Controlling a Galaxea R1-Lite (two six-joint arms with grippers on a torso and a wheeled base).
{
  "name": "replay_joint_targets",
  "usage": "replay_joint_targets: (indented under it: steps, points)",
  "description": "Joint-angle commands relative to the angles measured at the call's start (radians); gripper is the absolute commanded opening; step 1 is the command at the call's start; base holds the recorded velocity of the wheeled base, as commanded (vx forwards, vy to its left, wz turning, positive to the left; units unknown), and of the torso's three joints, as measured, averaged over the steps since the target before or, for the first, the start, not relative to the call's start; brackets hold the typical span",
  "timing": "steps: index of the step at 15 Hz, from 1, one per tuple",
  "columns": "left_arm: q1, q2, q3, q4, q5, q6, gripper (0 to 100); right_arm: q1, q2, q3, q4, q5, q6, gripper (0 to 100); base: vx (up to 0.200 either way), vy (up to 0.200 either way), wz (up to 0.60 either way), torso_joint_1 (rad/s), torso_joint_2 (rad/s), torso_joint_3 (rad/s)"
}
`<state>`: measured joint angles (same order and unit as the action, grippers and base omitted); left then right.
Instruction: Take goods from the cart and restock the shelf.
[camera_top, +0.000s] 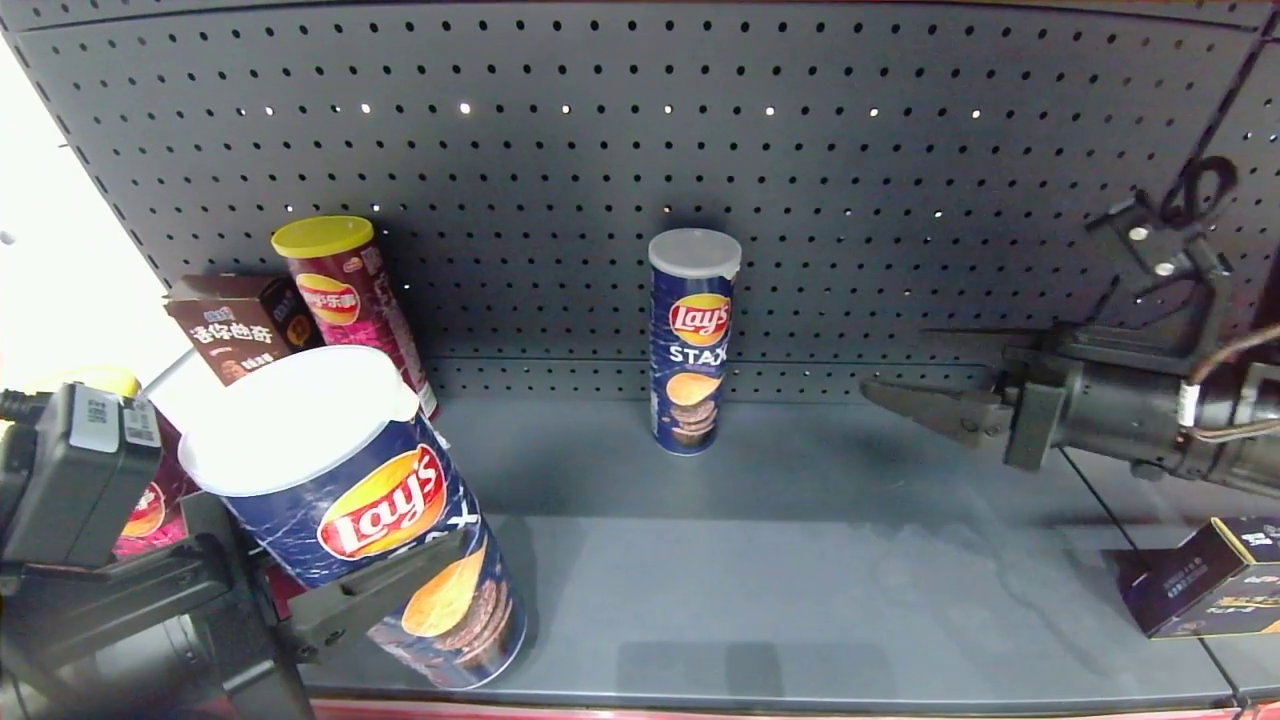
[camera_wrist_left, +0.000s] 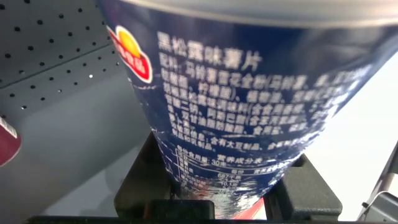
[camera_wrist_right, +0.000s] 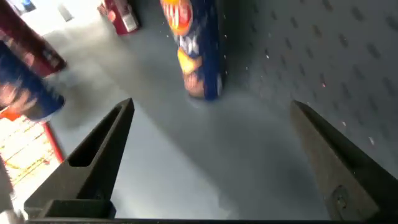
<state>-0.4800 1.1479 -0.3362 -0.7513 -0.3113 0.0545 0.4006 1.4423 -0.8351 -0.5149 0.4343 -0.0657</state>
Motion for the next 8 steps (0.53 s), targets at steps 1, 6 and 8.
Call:
replay_joint_targets:
  steps: [1, 6, 8]
  points:
    - [0.0, 0.001, 0.008, 0.0, 0.0, -0.001, 0, 0.05, 0.161, -0.122, -0.01, 0.006, -0.017, 100, 0.0, 0.0, 0.0, 0.0, 0.0, 0.0]
    - [0.0, 0.004, 0.011, 0.0, -0.022, -0.002, 0, 0.067, 0.293, -0.309, -0.001, 0.118, -0.04, 100, 0.0, 0.0, 0.0, 0.0, 0.0, 0.0]
    - [0.0, 0.006, 0.011, 0.0, -0.023, -0.002, 0, 0.043, 0.337, -0.346, -0.004, 0.235, -0.117, 100, 0.0, 0.0, 0.0, 0.0, 0.0, 0.0]
